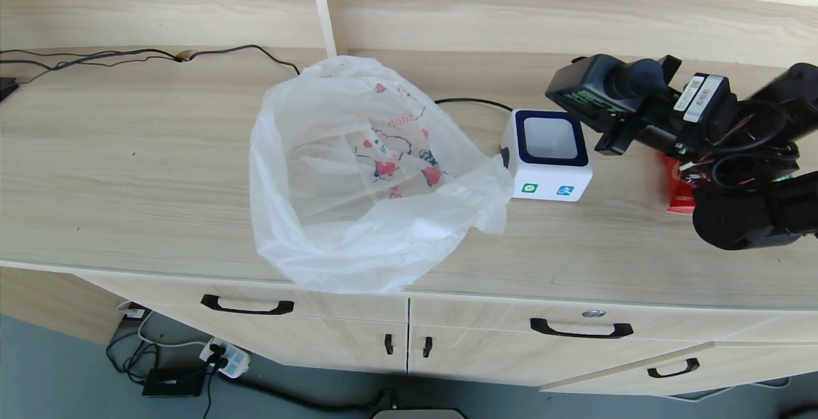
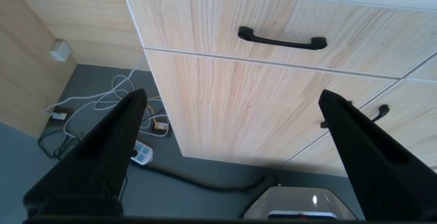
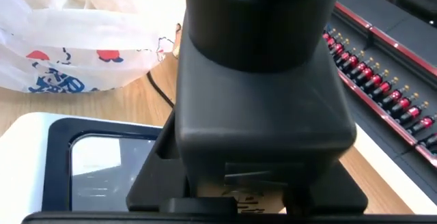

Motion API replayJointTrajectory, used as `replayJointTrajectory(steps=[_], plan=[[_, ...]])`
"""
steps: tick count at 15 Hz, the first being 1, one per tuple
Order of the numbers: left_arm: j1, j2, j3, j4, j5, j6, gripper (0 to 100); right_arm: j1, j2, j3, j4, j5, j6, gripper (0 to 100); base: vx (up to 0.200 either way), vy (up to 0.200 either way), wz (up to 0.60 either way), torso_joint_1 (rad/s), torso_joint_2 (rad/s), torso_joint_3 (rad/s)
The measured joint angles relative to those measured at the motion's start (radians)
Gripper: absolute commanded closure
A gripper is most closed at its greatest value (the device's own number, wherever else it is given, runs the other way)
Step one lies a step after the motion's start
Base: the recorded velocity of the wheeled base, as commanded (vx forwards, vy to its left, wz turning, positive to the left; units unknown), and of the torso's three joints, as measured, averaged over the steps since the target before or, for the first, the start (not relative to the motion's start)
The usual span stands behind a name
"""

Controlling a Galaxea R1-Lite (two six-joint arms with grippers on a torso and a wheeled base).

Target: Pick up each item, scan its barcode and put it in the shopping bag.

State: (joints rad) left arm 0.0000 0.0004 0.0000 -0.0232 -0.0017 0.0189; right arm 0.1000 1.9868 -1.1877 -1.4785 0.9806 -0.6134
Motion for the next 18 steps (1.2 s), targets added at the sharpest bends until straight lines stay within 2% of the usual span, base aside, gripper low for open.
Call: replayJointTrajectory(steps=[4, 9, 10, 12, 14, 16, 18], plan=[[0.0, 0.0, 0.0, 0.002, 0.0, 0.0, 0, -0.005, -0.003, 0.007, -0.033, -0.021, 0.049, 100, 0.0, 0.0, 0.0, 0.0, 0.0, 0.0], [0.0, 0.0, 0.0, 0.002, 0.0, 0.0, 0, 0.056, -0.09, 0.224, -0.088, -0.262, 0.241, 100, 0.0, 0.0, 0.0, 0.0, 0.0, 0.0], [0.0, 0.0, 0.0, 0.002, 0.0, 0.0, 0, 0.085, -0.13, 0.275, -0.09, -0.315, 0.297, 100, 0.0, 0.0, 0.0, 0.0, 0.0, 0.0], [-0.001, 0.0, 0.0, 0.002, 0.0, 0.001, 0, 0.167, -0.216, 0.367, -0.091, -0.53, 0.415, 100, 0.0, 0.0, 0.0, 0.0, 0.0, 0.0], [-0.001, 0.0, 0.0, 0.002, 0.0, 0.001, 0, 0.285, -0.281, 0.412, -0.091, -0.672, 0.486, 100, 0.0, 0.0, 0.0, 0.0, 0.0, 0.0], [-0.001, 0.0, 0.0, 0.002, 0.0, 0.001, 0, 0.414, -0.327, 0.435, -0.092, -0.778, 0.51, 100, 0.0, 0.0, 0.6, 0.005, 0.0, -0.002], [-0.002, 0.0, 0.0, 0.002, 0.0, 0.002, 0, 0.477, -0.37, 0.491, -0.093, -0.814, 0.508, 100, 0.0, 0.0, 0.6, -0.007, 0.0, 0.007]])
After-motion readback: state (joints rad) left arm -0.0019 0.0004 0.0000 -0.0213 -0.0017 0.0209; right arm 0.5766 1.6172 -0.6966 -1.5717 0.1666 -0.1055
